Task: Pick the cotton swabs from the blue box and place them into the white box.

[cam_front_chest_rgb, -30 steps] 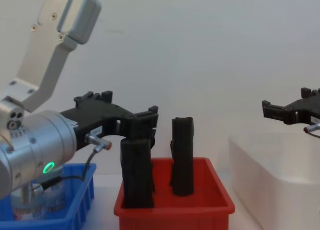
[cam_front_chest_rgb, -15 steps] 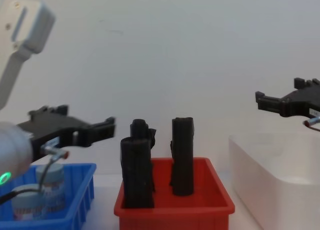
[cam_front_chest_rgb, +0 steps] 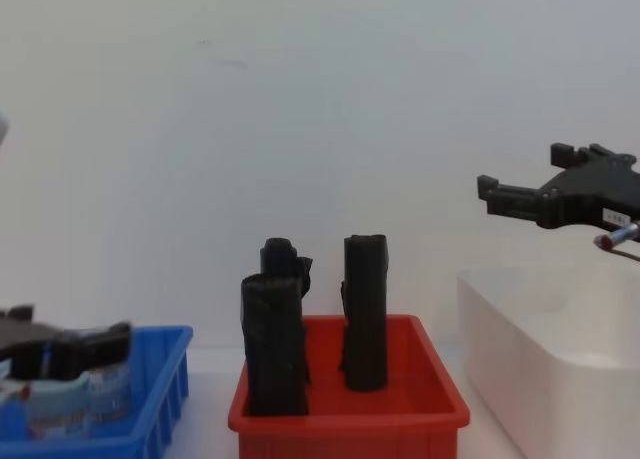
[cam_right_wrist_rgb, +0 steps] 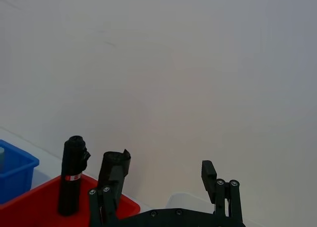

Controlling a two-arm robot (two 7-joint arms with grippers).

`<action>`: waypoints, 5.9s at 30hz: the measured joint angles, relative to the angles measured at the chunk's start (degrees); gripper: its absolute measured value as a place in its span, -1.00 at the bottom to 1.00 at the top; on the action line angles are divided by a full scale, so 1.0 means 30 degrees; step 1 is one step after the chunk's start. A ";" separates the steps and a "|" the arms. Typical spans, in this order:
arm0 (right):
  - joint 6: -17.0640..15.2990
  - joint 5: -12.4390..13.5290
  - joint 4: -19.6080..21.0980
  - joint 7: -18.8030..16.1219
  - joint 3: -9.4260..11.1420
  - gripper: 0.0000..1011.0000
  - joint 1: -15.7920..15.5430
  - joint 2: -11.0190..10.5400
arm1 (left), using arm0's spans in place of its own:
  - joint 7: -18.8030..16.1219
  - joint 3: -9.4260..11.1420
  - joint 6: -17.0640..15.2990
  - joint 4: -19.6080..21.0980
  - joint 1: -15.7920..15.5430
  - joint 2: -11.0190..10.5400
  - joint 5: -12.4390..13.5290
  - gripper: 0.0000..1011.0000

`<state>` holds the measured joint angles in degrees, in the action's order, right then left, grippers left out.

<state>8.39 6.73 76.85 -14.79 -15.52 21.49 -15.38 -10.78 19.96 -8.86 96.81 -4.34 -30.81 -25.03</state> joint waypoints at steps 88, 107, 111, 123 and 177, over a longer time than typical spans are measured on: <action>-0.0120 0.0194 0.0910 -0.1459 -0.0061 0.98 -0.0387 -0.0227 | 0.2875 -0.1303 -0.2279 -0.3000 -0.1151 0.0350 0.0515 0.99; -0.0121 0.0195 0.0909 -0.1459 -0.0061 0.98 -0.0387 -0.0227 | 0.4559 -0.1669 -0.3128 -0.4395 -0.2303 0.0648 0.0255 0.99; -0.0120 0.0196 0.0910 -0.1459 -0.0061 0.98 -0.0388 -0.0227 | 0.4931 -0.1711 -0.3207 -0.4667 -0.2512 0.0710 0.0233 0.99; -0.0121 0.0195 0.0909 -0.1459 -0.0061 0.98 -0.0387 -0.0227 | 0.5623 -0.1789 -0.3524 -0.5295 -0.2967 0.0858 0.0292 0.99; -0.0121 0.0194 0.0911 -0.1460 -0.0060 0.98 -0.0386 -0.0227 | 0.6325 -0.1892 -0.3351 -0.5598 -0.3212 0.0953 0.0610 0.31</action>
<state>8.03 7.31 79.58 -19.17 -15.71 20.33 -16.06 8.20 14.28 -18.91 80.02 -13.97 -27.95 -23.19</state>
